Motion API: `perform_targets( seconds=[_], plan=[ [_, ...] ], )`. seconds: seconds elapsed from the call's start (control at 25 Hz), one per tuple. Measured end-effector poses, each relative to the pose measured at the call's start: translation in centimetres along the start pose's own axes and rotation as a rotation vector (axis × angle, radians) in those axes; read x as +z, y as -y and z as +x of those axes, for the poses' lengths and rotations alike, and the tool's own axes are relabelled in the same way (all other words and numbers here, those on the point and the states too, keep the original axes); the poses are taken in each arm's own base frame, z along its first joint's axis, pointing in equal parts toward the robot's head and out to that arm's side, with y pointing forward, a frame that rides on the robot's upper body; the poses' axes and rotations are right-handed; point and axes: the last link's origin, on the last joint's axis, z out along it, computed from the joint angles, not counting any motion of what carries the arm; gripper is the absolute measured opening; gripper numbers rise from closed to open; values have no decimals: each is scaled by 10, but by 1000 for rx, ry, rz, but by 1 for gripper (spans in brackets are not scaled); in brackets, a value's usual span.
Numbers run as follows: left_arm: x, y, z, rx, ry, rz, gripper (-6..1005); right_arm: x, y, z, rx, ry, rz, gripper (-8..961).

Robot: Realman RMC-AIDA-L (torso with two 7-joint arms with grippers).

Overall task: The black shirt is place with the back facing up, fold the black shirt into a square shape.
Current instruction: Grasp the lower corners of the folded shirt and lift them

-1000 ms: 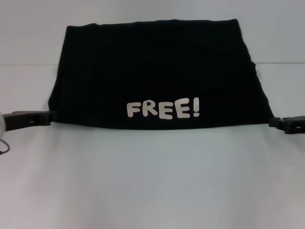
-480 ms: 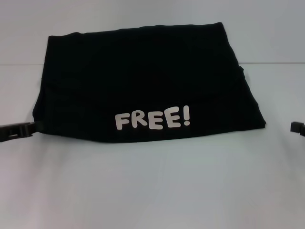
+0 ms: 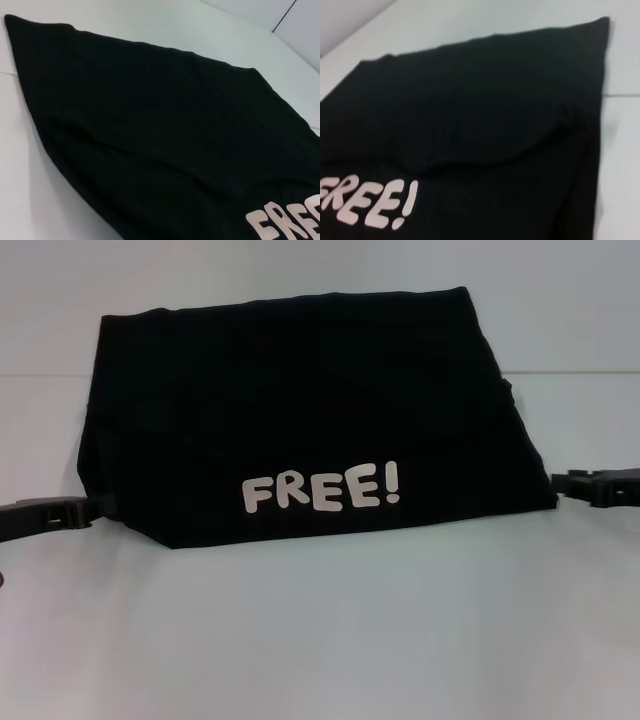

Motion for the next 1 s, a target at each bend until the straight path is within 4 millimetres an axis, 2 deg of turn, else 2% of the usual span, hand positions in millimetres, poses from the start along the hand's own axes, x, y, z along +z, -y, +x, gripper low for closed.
perform_targets(
  seconds=[0.04, 0.2, 0.36, 0.68, 1.0],
  plan=[
    [0, 0, 1, 1, -2, -1, 1, 8, -6, -1, -21, -26, 1, 130],
    [0, 0, 1, 3, -4, -1, 1, 19, -13, -3, -50, -59, 10, 203],
    [0, 0, 2, 5, -4, -2, 0, 23, -15, -3, -67, -66, 20, 438],
    [1, 0, 1, 2, -3, -5, 0, 28, -11, -5, -91, -65, 76, 448],
    [2, -2, 3, 5, -3, -10, 0, 41, -23, -3, -129, -92, 65, 419]
  ],
)
